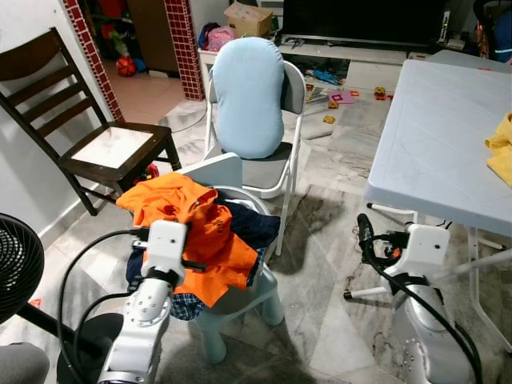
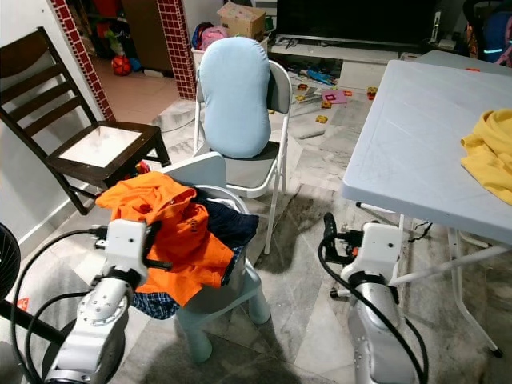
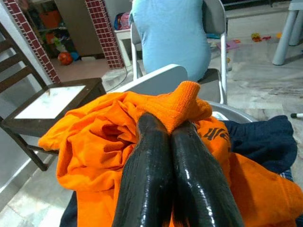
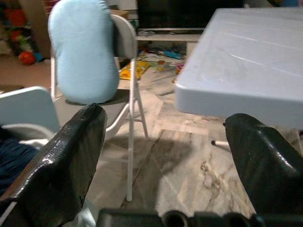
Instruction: Hang hanger
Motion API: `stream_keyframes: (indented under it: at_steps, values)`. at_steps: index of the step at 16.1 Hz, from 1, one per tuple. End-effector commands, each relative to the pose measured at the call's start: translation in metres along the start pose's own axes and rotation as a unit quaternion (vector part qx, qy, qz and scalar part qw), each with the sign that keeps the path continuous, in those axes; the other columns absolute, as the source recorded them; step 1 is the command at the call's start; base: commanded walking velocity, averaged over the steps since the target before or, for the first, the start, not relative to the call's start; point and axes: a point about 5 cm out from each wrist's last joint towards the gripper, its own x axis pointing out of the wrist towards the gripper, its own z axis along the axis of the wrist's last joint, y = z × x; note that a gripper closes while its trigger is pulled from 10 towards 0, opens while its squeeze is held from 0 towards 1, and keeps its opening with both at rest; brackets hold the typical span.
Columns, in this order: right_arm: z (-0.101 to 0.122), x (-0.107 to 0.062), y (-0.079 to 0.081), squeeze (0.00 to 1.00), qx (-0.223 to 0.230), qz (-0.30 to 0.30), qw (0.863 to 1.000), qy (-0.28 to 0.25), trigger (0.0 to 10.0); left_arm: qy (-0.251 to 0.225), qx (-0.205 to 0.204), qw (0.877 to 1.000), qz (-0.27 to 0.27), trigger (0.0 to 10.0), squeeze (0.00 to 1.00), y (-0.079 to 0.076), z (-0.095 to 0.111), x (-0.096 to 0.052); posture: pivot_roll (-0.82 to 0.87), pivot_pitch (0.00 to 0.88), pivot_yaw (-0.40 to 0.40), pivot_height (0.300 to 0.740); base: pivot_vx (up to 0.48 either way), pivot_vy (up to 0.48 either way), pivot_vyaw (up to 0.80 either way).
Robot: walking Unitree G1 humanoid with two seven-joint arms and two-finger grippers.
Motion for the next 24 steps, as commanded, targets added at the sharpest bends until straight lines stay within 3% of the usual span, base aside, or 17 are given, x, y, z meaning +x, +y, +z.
stream_keyframes:
  at_steps: [1, 3, 6, 11, 18, 24]
  values:
    - [0.008, 0.002, 0.008, 0.0, -0.015, 0.023, 0.999, -0.018, 10.0, -0.01, 0.006, 1.0, -0.014, 10.0, 0.0, -0.006, 0.004, 0.004, -0.07, 0.0, 0.062, 0.74, 0.0, 0.0, 0.0]
    - [0.013, 0.0, 0.001, 0.0, -0.033, 0.022, 0.999, -0.025, 10.0, -0.029, 0.0, 0.999, -0.033, 10.0, 0.0, -0.019, 0.013, 0.008, -0.09, 0.0, 0.056, 0.74, 0.0, 0.0, 0.0]
    - [0.01, -0.004, -0.014, 0.0, -0.019, -0.016, 1.0, -0.012, 10.0, -0.022, -0.025, 0.999, -0.009, 10.0, 0.0, -0.017, 0.01, 0.006, -0.1, 0.0, 0.044, 0.74, 0.0, 0.0, 0.0]
    - [0.016, -0.003, -0.003, 0.0, -0.011, -0.014, 1.0, -0.018, 10.0, -0.018, -0.025, 0.999, -0.029, 10.0, 0.0, -0.024, 0.01, 0.007, -0.13, 0.003, 0.056, 0.74, 0.0, 0.0, -0.1]
    - [0.015, -0.002, 0.0, 0.0, -0.012, -0.008, 1.0, -0.012, 10.0, -0.032, -0.052, 0.997, -0.056, 10.0, 0.0, -0.025, 0.017, 0.007, -0.11, 0.025, 0.054, 0.74, 0.0, 0.0, -0.67]
    - [0.021, 0.005, -0.005, 0.0, -0.027, -0.018, 0.999, -0.023, 10.0, -0.054, -0.045, 0.993, -0.09, 10.0, 0.0, -0.038, 0.029, 0.01, -0.11, 0.028, 0.065, 0.74, 0.0, -0.251, 0.0]
